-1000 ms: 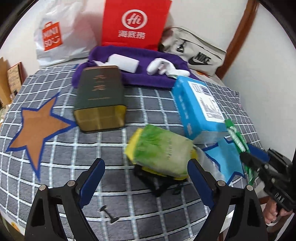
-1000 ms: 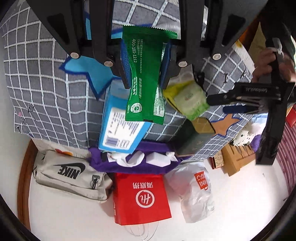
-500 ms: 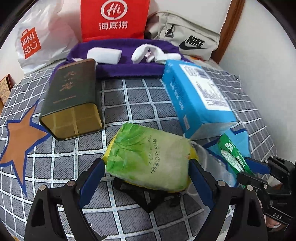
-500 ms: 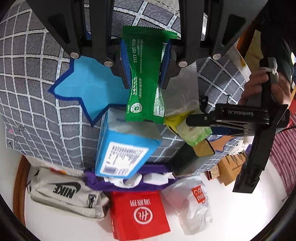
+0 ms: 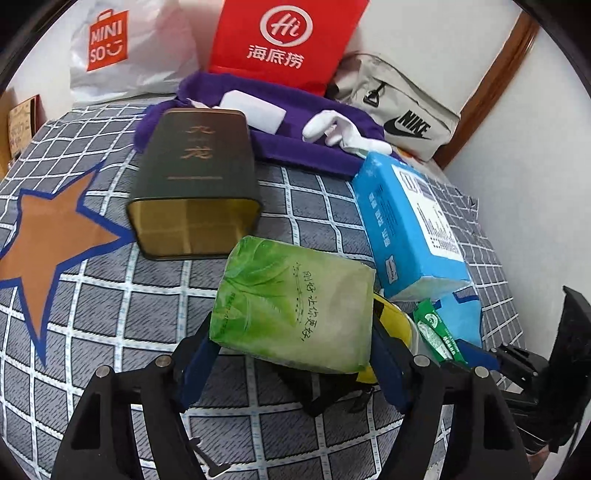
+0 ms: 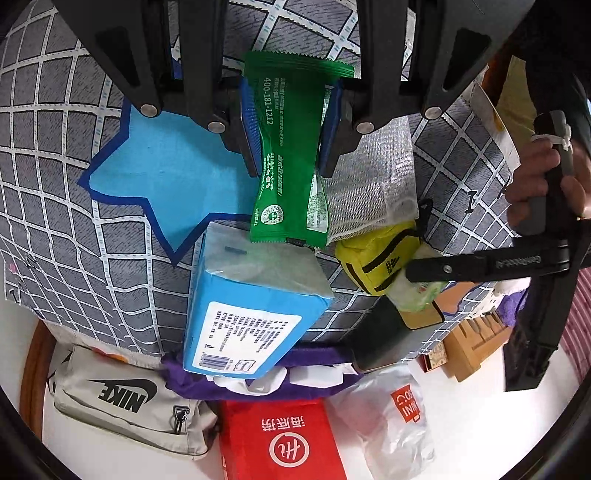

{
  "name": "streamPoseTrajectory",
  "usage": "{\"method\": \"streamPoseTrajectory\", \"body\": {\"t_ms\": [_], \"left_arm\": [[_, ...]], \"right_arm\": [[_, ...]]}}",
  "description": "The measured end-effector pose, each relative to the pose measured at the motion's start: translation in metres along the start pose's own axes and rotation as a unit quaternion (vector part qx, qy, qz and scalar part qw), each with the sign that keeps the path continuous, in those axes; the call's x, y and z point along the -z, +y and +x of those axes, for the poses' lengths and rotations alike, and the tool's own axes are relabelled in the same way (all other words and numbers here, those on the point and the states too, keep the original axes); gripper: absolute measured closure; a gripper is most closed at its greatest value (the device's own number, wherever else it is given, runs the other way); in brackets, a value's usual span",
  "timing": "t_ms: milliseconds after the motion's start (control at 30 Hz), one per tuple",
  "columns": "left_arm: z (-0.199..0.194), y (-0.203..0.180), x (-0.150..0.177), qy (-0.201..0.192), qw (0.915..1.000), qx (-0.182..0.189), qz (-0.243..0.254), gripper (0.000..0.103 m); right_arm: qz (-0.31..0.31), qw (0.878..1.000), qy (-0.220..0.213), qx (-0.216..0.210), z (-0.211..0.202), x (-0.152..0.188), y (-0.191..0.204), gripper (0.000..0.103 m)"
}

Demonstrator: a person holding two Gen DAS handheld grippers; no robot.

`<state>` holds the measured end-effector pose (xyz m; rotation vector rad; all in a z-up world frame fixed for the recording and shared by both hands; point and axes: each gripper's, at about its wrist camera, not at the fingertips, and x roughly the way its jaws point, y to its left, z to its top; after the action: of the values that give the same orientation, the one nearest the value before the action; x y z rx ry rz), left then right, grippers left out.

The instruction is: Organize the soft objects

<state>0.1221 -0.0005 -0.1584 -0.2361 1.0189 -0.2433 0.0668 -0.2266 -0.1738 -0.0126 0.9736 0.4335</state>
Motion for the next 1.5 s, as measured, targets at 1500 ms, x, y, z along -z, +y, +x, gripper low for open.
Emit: {"method": "streamPoseTrajectory", "body": {"t_ms": [1500], "left_arm": [[-0.078,0.013,-0.078,-0.074,0.9937,-0.084,-0.008,0.029]], "right_arm": [[-0.001,0.996,-0.082,0.037,-0.045,-0.122,-0.006,0.071]]}}
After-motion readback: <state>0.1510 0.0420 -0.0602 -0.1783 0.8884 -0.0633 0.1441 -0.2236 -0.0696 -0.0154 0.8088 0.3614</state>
